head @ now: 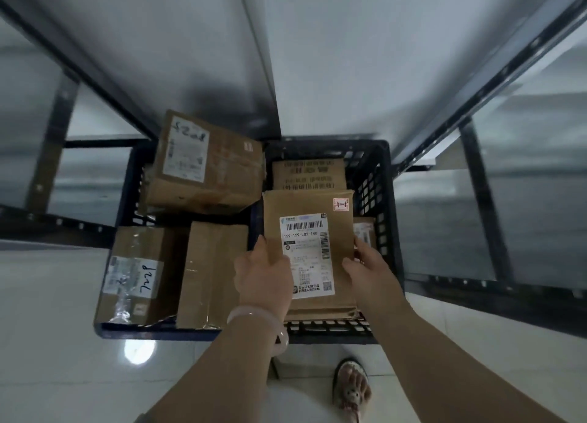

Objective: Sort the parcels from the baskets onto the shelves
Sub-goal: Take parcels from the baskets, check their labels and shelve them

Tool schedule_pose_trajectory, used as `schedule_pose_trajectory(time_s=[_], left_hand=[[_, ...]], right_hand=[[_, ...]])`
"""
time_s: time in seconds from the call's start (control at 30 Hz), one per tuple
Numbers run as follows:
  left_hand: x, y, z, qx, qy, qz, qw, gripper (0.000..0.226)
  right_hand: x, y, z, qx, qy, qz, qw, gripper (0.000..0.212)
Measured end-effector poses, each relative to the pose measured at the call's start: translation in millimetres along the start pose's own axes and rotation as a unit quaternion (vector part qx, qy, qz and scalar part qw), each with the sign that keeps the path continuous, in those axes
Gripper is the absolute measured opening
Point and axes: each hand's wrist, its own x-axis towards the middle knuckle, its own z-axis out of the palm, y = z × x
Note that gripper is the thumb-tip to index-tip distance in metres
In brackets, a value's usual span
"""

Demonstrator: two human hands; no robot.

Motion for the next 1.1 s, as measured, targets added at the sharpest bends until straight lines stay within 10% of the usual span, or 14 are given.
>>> schedule_pose_trajectory(time_s=[0.5, 1.1], left_hand=[[-274.7, 218.2, -172.8, -0.146, -0.059, 0.29, 0.944, 0.029], [-576.5, 251.8, -277.2, -0.149, -0.22, 0.559, 0.786, 0.04]], right_hand=[[-305.5, -250.2, -64.9, 0.009, 0.049, -0.27, 0.962, 0.049], [-655.5, -264.6, -111.4, 0.108, 0.3, -0.438, 0.84, 0.054]])
